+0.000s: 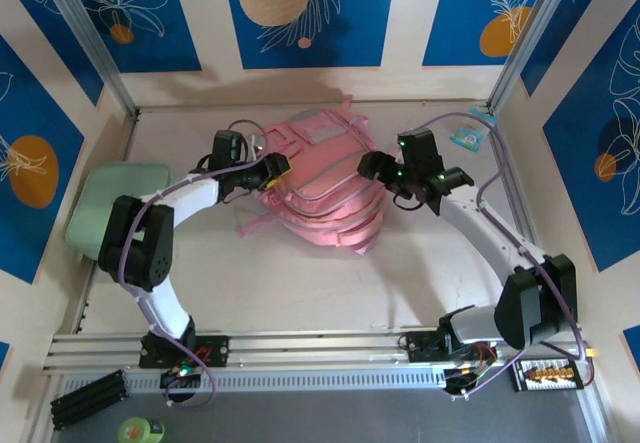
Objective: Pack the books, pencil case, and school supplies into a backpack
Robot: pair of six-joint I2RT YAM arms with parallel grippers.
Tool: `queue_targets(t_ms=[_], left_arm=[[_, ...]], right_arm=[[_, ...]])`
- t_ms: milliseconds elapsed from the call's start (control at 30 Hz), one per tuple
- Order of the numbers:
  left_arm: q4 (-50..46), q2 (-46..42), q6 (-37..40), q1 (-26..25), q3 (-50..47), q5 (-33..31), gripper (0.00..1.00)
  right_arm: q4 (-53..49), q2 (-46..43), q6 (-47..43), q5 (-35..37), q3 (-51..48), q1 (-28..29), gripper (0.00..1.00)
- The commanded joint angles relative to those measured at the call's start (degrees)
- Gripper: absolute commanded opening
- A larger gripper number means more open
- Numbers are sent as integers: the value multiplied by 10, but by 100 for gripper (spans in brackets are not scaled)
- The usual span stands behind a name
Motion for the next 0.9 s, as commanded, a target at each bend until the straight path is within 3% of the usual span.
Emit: queue_targets(t_ms=[0, 133, 433, 867], left_arm=[[24, 5, -13, 2, 22, 28, 48], [16, 14, -11, 2, 30, 37, 42], [10, 30, -15, 1, 47, 62, 41], [-19, 34, 2, -1, 63, 68, 41]], right_arm=[[-11, 31, -10, -34, 39, 17, 83], [-10, 80, -3, -48, 74, 32, 82], [-15, 177, 25, -84, 159, 40, 74], [33, 167, 7, -102, 193, 47, 62]])
